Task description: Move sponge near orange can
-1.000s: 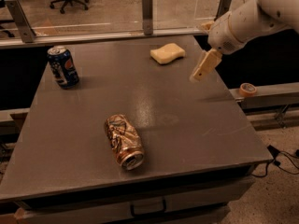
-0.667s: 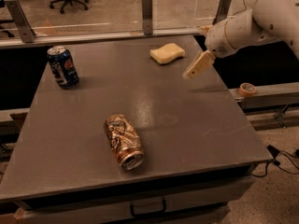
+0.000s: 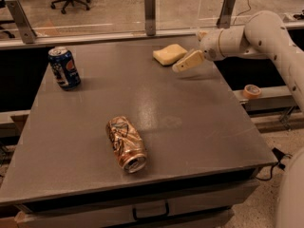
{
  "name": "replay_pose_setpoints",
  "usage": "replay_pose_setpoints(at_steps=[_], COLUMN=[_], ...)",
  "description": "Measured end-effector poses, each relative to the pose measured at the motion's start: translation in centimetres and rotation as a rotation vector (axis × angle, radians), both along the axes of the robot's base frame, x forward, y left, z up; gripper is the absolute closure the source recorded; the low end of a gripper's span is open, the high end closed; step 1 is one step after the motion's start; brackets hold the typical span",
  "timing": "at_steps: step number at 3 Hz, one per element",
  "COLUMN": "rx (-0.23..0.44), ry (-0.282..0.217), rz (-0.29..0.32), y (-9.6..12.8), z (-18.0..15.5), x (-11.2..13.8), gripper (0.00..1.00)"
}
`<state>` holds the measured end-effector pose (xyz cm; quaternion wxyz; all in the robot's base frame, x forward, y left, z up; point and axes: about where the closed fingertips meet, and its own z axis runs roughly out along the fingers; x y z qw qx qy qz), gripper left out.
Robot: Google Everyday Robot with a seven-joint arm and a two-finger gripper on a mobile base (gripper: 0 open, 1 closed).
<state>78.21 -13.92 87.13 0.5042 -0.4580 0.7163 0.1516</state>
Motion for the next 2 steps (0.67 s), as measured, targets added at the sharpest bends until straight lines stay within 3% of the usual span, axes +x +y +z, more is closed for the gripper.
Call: replay_pose_setpoints(at_steps=[1, 2], rx=[0.134, 0.214], ry=[0.060, 0.155], rz=[-0.032, -0.063], y=[1.5, 3.0], z=[-0.4, -1.6], x=[1.7, 2.6], gripper=[0.00, 0.05])
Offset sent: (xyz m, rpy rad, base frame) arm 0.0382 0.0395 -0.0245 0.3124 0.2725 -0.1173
